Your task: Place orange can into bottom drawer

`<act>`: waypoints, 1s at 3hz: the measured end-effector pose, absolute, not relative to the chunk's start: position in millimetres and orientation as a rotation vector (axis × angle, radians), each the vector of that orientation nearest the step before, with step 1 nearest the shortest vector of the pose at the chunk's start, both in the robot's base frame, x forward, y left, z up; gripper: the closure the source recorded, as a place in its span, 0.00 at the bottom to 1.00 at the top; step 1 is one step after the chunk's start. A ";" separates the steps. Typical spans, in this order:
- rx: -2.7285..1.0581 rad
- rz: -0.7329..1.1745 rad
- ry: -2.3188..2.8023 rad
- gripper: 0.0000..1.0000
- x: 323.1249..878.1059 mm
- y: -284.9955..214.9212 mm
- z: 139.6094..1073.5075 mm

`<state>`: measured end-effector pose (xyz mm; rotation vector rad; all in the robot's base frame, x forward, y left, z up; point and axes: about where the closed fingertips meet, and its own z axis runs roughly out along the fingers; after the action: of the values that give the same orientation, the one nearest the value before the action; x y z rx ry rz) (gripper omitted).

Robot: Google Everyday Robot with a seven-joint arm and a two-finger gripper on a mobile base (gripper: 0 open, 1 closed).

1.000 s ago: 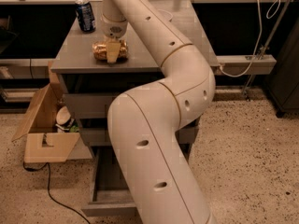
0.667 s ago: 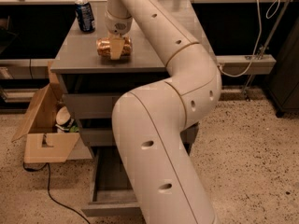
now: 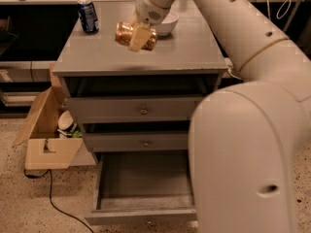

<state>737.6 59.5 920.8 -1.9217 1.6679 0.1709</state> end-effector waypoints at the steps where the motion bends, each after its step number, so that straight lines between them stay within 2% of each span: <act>1: -1.713 0.361 1.620 1.00 662.8 28.3 941.9; 2: -1.679 0.460 1.662 1.00 619.4 13.6 906.8; 3: -1.698 0.487 1.699 1.00 608.4 9.9 883.3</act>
Offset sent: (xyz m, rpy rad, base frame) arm -0.1777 -0.0655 -0.0757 0.3057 0.2295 -0.0763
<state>608.4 9.9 883.3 -1.6977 1.6994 0.4873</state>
